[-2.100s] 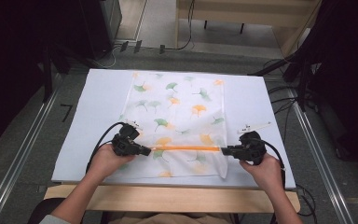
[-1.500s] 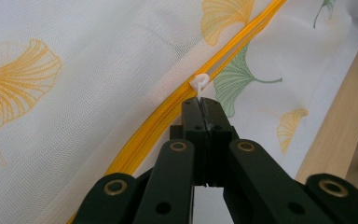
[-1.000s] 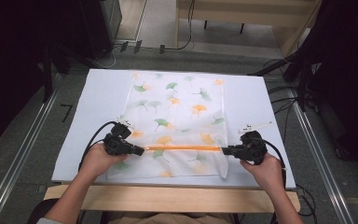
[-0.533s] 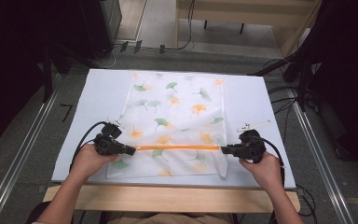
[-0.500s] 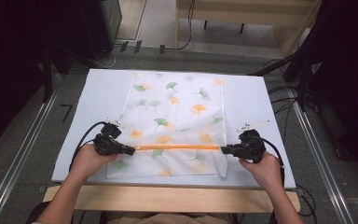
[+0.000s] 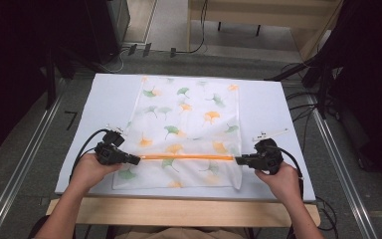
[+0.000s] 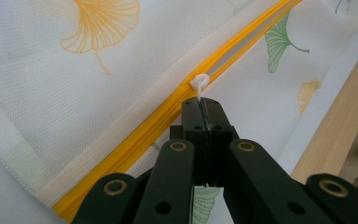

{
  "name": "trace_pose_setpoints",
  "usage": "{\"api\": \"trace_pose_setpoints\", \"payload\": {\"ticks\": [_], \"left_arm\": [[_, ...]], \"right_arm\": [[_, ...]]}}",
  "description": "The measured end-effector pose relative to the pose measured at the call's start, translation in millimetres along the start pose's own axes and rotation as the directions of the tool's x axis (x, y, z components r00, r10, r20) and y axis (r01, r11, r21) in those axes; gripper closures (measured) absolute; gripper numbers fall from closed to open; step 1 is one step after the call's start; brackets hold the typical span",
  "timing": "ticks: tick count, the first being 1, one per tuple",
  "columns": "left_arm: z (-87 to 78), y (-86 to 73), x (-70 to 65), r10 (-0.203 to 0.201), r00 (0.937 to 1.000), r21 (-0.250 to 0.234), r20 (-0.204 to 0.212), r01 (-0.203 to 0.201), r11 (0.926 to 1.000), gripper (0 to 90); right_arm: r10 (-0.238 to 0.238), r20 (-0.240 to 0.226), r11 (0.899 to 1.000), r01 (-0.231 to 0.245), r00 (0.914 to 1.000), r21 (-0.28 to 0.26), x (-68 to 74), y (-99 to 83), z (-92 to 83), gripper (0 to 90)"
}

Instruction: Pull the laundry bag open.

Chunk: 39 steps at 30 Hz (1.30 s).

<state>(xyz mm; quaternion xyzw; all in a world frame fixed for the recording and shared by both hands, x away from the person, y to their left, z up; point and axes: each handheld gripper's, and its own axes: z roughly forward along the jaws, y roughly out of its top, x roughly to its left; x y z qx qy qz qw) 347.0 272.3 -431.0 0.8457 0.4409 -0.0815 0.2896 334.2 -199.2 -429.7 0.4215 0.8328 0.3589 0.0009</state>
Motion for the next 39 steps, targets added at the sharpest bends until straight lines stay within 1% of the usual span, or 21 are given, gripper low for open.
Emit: {"api": "trace_pose_setpoints", "payload": {"ticks": [5, 10, 11, 13, 16, 17, 18, 19, 21, 24, 27, 31, 35, 36, 37, 39], "left_arm": [[-1.4, -0.5, 0.7, 0.003, 1.0, -0.004, 0.001, -0.003, 1.0, 90.0], [-2.2, -0.9, 0.8, -0.003, 1.0, -0.008, 0.0, 0.003, 1.0, 90.0], [-2.7, -1.2, 1.7, 0.0, 1.0, -0.007, 0.005, 0.0, 1.0, 90.0], [-3.7, -1.9, 2.4, 0.0, 1.0, -0.005, -0.002, 0.0, 1.0, 90.0], [-6.4, -3.4, 4.6, -0.008, 1.0, -0.008, 0.0, 0.008, 0.9999, 90.0], [-7.2, -4.1, 5.2, -0.015, 0.9999, -0.013, -0.002, 0.015, 0.9998, 90.0], [-7.6, -4.6, 5.3, -0.017, 0.9998, -0.011, -0.006, 0.017, 0.9998, 90.0], [-7.9, -5.1, 6.0, -0.01, 0.9999, -0.003, -0.011, 0.01, 0.9999, 90.0], [-7.9, -6.0, 6.7, -0.015, 0.9998, -0.003, -0.017, 0.014, 0.9999, 90.0], [-10.0, -6.9, 9.0, -0.022, 0.9997, -0.007, -0.013, 0.022, 0.9997, 90.0], [-11.5, -8.6, 9.9, -0.025, 0.9995, -0.01, -0.02, 0.025, 0.9996, 90.0], [-15.3, -10.2, 12.3, -0.021, 0.9996, -0.012, -0.016, 0.021, 0.9997, 90.0], [-16.5, -11.4, 12.8, -0.032, 0.9992, -0.02, -0.026, 0.032, 0.9993, 90.0], [-17.1, -11.7, 13.2, -0.033, 0.9992, -0.017, -0.021, 0.032, 0.9993, 90.0], [-17.4, -12.2, 14.0, -0.028, 0.9993, -0.013, -0.023, 0.028, 0.9995, 90.0], [-18.2, -13.5, 14.8, -0.034, 0.999, -0.014, -0.028, 0.033, 0.9994, 90.0]], "right_arm": [[0.007, -0.003, 1.0, -0.007, 1.0, 0.0, -0.3, -0.4, -0.3, 85.5], [0.008, -0.005, 1.0, -0.008, 1.0, -0.001, -0.5, -0.5, -0.4, 85.5], [0.007, -0.003, 1.0, -0.007, 1.0, 0.0, -0.6, -0.6, -0.3, 85.5], [0.008, -0.007, 1.0, -0.008, 0.9999, 0.001, -0.9, -0.7, -0.3, 85.5], [0.009, -0.007, 1.0, -0.009, 0.9999, -0.001, -1.6, -0.8, -1.0, 85.5], [0.007, -0.006, 1.0, -0.007, 1.0, -0.002, -1.8, -0.9, -1.1, 85.5], [0.009, -0.004, 1.0, -0.009, 1.0, -0.001, -2.0, -1.0, -1.2, 85.5], [0.007, -0.004, 1.0, -0.007, 1.0, 0.0, -2.2, -1.1, -1.2, 85.5], [0.006, -0.005, 1.0, -0.006, 1.0, 0.0, -2.4, -1.1, -1.2, 85.5], [0.009, -0.004, 1.0, -0.009, 1.0, 0.0, -2.3, -1.1, -1.4, 85.5], [0.012, -0.004, 1.0, -0.012, 0.9999, 0.001, -2.5, -1.1, -1.6, 85.5], [0.009, -0.007, 1.0, -0.009, 0.9999, 0.0, -2.7, -1.0, -1.4, 85.5], [0.011, -0.008, 1.0, -0.011, 0.9999, 0.001, -2.7, -0.9, -1.3, 85.4], [0.012, -0.007, 1.0, -0.012, 0.9999, 0.0, -2.6, -0.9, -1.3, 85.4], [0.01, -0.008, 1.0, -0.01, 0.9999, 0.001, -2.8, -1.0, -1.3, 85.4], [0.012, -0.008, 1.0, -0.012, 0.9999, 0.002, -2.9, -1.0, -1.2, 85.4]]}}
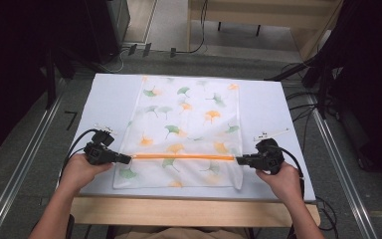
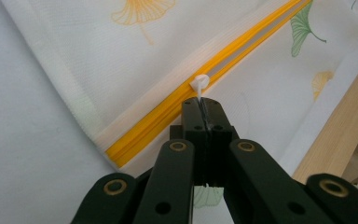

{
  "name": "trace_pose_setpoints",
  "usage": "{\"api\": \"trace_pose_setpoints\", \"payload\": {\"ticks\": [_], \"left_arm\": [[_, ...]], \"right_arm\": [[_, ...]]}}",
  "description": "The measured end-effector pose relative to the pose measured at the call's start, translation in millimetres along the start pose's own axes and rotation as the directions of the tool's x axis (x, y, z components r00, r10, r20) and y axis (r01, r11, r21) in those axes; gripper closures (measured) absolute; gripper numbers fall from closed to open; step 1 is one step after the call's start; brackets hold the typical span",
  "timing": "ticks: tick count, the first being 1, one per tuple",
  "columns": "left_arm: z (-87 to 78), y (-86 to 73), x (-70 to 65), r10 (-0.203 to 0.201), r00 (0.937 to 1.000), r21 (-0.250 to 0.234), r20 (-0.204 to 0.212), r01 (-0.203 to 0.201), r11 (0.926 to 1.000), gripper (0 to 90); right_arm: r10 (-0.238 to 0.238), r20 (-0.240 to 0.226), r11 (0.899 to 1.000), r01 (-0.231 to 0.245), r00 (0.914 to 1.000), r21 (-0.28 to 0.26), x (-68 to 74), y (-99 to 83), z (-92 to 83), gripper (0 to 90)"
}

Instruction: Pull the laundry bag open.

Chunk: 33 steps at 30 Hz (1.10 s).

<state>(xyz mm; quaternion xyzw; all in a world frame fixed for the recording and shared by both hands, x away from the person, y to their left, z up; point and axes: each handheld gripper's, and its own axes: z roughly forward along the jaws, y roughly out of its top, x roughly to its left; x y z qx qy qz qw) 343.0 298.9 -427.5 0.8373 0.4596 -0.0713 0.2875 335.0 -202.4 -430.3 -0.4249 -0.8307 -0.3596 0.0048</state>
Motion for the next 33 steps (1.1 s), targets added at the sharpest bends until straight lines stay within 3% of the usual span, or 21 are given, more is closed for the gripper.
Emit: {"api": "trace_pose_setpoints", "payload": {"ticks": [12, 33], "left_arm": [[-6.2, -4.5, 5.1, -0.021, 0.9995, -0.012, -0.021, 0.021, 0.9997, 90.0], [-12.2, -10.0, 12.1, -0.038, 0.9992, -0.014, -0.013, 0.037, 0.9992, 90.0]], "right_arm": [[-0.001, -0.001, 1.0, 0.001, 1.0, 0.001, -0.3, 0.0, 0.0, 85.4], [0.002, 0.0, 1.0, -0.002, 1.0, 0.005, -0.5, -0.4, 0.0, 85.4]]}}
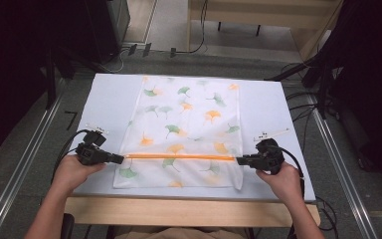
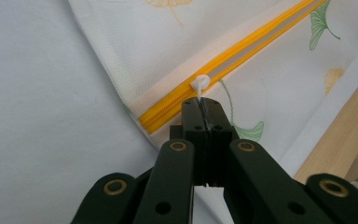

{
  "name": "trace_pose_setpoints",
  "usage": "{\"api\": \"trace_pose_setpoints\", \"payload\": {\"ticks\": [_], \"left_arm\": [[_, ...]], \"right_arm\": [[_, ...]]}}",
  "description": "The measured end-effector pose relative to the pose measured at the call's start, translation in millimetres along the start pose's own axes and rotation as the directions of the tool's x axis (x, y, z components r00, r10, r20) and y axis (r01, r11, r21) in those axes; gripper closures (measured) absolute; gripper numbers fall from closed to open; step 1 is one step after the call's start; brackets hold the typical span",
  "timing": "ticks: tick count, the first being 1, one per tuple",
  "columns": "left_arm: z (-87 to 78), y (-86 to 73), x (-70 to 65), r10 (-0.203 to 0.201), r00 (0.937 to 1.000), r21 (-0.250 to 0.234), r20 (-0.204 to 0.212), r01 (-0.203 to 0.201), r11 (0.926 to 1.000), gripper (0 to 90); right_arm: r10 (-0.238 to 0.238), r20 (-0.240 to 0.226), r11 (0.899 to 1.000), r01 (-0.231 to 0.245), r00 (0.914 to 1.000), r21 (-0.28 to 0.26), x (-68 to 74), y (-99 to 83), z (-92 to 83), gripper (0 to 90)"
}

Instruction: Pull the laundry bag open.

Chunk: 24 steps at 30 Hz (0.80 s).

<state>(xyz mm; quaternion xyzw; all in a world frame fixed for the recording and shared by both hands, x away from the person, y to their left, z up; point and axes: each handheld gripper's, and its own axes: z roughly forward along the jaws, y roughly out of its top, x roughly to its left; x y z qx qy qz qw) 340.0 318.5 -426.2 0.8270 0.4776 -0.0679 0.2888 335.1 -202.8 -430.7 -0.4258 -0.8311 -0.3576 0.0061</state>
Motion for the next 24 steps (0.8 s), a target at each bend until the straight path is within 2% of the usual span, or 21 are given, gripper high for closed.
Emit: {"api": "trace_pose_setpoints", "payload": {"ticks": [8, 10, 13, 15, 24], "left_arm": [[-2.6, -4.8, 9.5, -0.021, 0.9997, 0.017, -0.016, 0.021, 0.9996, 90.0], [-3.7, -6.8, 11.8, -0.03, 0.9988, 0.026, -0.038, 0.031, 0.9992, 90.0], [-5.7, -9.4, 16.6, -0.035, 0.9986, 0.032, -0.04, 0.036, 0.9988, 90.0], [-6.7, -10.6, 18.1, -0.052, 0.9974, 0.023, -0.05, 0.054, 0.9983, 90.0], [-7.5, -12.1, 19.6, -0.061, 0.9972, 0.033, -0.044, 0.062, 0.9975, 90.0]], "right_arm": [[-0.003, 0.0, 1.0, 0.003, 1.0, 0.004, -0.1, 0.0, 0.4, 85.4], [-0.003, 0.0, 1.0, 0.003, 1.0, 0.004, -0.2, -0.1, 0.5, 85.4], [-0.003, 0.001, 1.0, 0.003, 1.0, 0.005, -0.3, 0.0, 0.5, 85.4], [-0.005, 0.001, 1.0, 0.005, 1.0, 0.005, -0.6, 0.0, 0.7, 85.4], [-0.009, -0.001, 1.0, 0.009, 1.0, 0.015, -1.6, -0.4, 1.4, 85.4]]}}
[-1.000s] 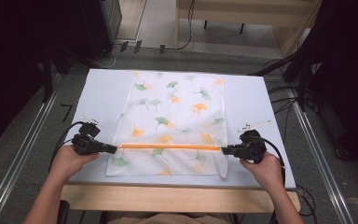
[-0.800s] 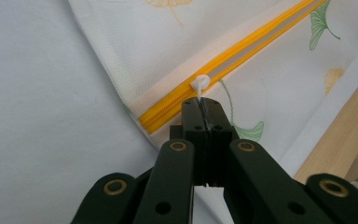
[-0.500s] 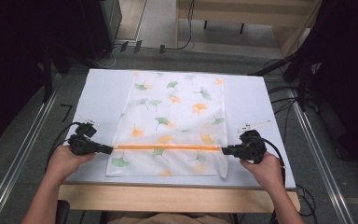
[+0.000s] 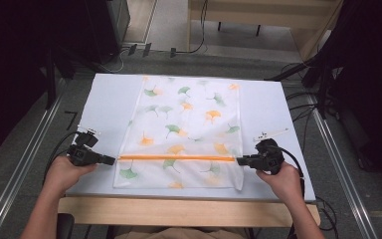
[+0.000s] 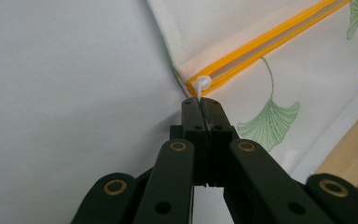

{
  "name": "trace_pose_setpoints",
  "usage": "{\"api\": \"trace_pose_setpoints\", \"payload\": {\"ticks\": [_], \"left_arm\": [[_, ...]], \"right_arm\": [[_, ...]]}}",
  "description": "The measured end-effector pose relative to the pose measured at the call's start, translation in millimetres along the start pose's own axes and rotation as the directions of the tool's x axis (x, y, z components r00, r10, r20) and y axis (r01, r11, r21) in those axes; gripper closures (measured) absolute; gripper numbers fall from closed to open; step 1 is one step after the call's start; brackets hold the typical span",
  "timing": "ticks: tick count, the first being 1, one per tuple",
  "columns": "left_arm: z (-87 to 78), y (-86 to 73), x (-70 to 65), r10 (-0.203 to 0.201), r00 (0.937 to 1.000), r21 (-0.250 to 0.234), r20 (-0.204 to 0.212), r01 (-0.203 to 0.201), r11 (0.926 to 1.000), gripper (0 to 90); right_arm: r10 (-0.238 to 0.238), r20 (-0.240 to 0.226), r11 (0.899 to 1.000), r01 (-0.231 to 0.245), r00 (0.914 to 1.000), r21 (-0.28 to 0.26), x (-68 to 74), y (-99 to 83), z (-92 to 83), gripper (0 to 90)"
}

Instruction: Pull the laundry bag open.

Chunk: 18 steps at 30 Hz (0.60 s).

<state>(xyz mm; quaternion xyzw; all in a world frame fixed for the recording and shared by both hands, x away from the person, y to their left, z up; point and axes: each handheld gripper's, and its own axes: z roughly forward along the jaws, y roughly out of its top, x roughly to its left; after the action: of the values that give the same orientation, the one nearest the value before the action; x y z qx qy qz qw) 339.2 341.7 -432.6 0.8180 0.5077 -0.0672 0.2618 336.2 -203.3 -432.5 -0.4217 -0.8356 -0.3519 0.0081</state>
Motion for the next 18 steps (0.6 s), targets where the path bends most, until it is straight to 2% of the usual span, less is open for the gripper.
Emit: {"api": "trace_pose_setpoints", "payload": {"ticks": [8, 13, 18], "left_arm": [[3.2, 0.8, -2.2, 0.001, 1.0, 0.005, 0.002, -0.001, 1.0, 90.0], [4.0, 0.9, -1.9, 0.005, 0.9996, 0.008, 0.026, -0.005, 1.0, 90.0], [4.5, 1.2, -2.1, 0.011, 0.9995, 0.007, 0.031, -0.011, 0.9999, 90.0]], "right_arm": [[0.0, 0.016, 0.999, 0.0, 0.9999, 0.033, 0.0, -0.8, 3.7, 84.5], [0.019, 0.027, 0.998, -0.021, 0.9995, 0.061, -3.0, -2.4, 7.7, 84.0], [0.009, 0.038, 0.998, -0.011, 0.9993, 0.067, -6.3, -3.9, 10.8, 82.3]]}}
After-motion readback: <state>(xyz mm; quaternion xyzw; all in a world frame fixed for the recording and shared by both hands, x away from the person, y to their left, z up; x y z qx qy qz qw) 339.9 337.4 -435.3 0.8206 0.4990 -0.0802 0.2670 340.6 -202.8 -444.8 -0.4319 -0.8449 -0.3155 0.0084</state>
